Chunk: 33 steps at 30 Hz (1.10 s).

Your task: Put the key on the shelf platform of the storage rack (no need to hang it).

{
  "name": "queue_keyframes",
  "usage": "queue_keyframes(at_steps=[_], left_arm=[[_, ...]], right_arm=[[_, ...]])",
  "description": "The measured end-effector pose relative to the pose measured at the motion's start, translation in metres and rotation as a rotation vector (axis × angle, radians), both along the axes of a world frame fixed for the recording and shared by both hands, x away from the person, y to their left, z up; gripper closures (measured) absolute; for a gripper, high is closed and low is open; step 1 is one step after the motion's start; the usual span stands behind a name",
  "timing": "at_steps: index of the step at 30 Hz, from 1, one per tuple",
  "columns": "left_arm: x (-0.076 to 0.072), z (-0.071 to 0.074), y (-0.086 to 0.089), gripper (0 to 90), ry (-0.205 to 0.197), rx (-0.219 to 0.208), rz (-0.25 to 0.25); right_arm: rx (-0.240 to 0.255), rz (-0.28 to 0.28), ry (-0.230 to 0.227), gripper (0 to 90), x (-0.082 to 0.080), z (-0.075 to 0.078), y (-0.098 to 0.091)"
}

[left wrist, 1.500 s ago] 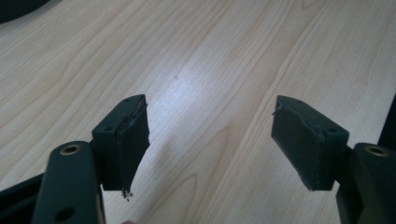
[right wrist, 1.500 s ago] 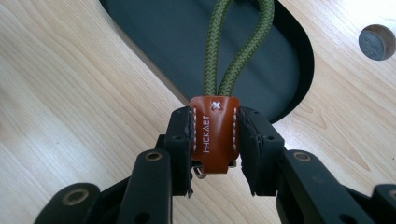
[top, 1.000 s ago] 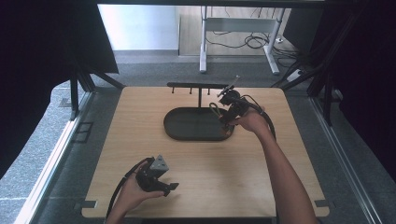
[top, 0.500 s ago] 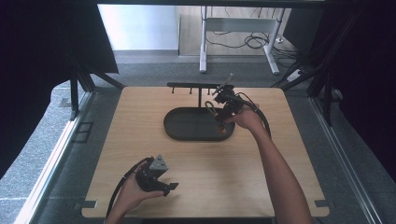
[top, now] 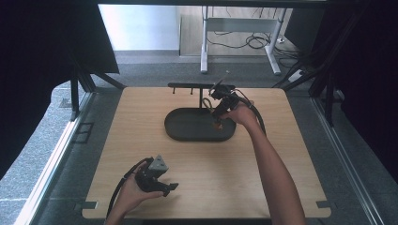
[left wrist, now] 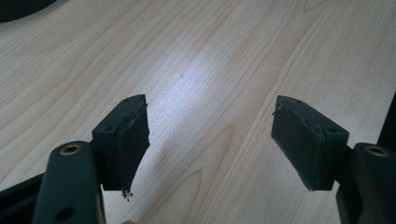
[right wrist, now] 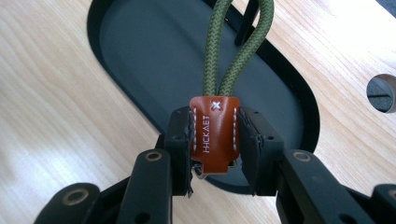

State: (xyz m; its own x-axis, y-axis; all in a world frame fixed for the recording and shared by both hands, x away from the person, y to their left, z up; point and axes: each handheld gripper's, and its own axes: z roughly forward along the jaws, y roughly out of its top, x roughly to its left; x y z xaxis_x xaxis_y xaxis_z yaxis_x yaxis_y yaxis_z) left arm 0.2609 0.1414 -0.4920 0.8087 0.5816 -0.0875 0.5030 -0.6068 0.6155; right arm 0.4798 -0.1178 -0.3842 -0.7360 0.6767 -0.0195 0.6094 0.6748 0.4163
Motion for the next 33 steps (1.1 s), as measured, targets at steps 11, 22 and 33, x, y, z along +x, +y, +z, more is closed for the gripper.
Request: queue_keyframes(at_steps=[11, 22, 33], left_arm=[[0.001, 0.0, 0.001, 28.3, 0.002, 0.004, -0.006], [0.0, -0.002, -0.001, 28.2, 0.005, 0.002, -0.006], [0.0, -0.002, -0.001, 28.2, 0.007, 0.003, -0.004]], right_arm=[[0.017, -0.028, 0.01, 67.1, 0.011, -0.024, 0.001], [0.027, -0.048, 0.016, 66.7, 0.015, -0.045, -0.005], [0.028, -0.044, 0.02, 65.2, 0.015, -0.057, -0.004]])
